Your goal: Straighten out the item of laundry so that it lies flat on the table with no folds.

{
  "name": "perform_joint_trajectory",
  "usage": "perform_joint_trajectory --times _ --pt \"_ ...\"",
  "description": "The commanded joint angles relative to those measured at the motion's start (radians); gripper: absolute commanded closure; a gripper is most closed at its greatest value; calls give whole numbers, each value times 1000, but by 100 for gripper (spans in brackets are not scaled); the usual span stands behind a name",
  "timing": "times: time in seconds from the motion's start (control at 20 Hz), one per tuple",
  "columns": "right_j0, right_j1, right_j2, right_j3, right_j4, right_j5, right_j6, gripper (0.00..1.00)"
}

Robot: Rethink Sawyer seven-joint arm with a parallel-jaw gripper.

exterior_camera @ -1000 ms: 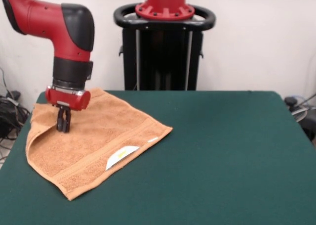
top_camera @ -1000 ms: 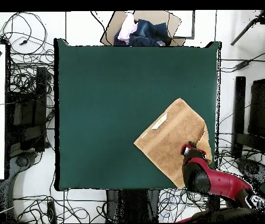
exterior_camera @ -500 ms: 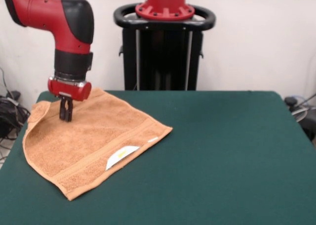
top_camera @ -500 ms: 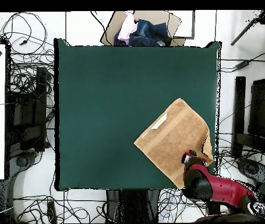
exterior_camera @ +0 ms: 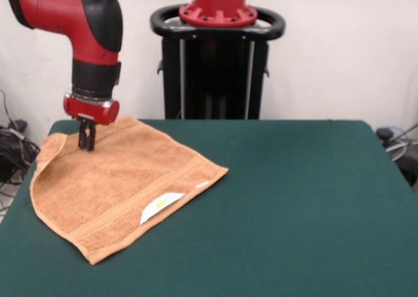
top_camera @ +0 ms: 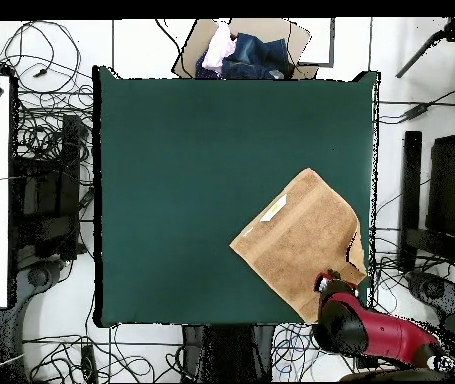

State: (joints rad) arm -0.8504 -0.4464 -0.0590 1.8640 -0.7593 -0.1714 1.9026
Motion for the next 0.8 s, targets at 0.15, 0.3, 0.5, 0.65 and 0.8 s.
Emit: perform_joint_trajectory --times 0.15,0.3,0.5,0.65,0.8 --pt "13 38 -32 -20 -59 14 55 100" --pt "5 66 -32 -56 -68 0 54 100" --pt "4 101 -46 -95 -72 -35 56 100" --pt "11 121 -72 -109 -66 -72 60 100" --pt "20 131 -99 -119 -50 -121 61 100"
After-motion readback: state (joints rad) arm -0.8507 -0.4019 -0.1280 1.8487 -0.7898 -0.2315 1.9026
